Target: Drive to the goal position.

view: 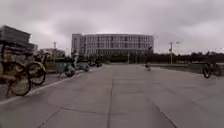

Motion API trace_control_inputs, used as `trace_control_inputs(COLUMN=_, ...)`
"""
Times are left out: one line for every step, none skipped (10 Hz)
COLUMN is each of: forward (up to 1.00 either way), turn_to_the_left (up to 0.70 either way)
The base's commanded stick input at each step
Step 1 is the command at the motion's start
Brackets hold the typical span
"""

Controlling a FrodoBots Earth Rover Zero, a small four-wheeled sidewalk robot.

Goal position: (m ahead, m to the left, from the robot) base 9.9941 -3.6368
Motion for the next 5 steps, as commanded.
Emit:
trace_control_inputs(forward=0.7, turn_to_the_left=0.01)
trace_control_inputs(forward=0.7, turn_to_the_left=0.01)
trace_control_inputs(forward=0.7, turn_to_the_left=0.01)
trace_control_inputs(forward=0.7, turn_to_the_left=0.01)
trace_control_inputs(forward=0.7, turn_to_the_left=0.02)
